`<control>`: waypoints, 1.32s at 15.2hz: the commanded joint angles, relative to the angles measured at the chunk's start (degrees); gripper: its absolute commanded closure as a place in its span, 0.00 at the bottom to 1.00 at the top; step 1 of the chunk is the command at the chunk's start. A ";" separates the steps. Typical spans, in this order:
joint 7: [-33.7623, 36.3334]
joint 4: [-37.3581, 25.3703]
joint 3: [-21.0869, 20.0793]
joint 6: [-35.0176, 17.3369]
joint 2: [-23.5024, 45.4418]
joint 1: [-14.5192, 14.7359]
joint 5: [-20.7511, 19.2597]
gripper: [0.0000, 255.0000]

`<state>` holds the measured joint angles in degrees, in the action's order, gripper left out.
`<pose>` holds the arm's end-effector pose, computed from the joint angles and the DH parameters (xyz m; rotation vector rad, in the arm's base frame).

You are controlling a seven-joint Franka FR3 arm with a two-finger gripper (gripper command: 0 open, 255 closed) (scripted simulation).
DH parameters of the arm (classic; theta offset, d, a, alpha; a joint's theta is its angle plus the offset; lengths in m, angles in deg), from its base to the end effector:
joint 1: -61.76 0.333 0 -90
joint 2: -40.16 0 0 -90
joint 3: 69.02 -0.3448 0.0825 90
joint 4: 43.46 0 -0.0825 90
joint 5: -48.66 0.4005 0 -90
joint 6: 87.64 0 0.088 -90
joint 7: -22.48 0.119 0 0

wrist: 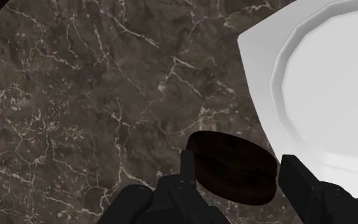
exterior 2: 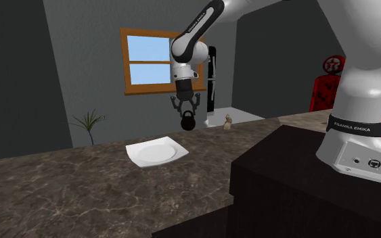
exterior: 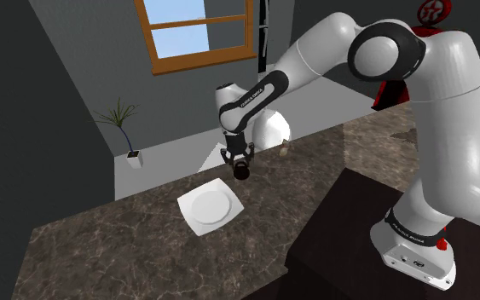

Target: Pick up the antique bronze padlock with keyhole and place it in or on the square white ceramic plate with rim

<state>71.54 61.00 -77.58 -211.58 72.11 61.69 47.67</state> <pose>0.6430 0.0897 0.2171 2.8883 -1.0721 -0.3369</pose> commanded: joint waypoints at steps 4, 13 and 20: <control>3.10 -4.33 -0.89 3.03 1.16 2.48 0.08 1.00; 11.92 -22.82 -2.69 12.20 9.91 10.49 -0.48 1.00; 12.85 -25.51 -2.56 10.72 14.01 11.79 -0.88 1.00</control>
<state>84.40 35.34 -80.18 -200.35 85.77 73.46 46.83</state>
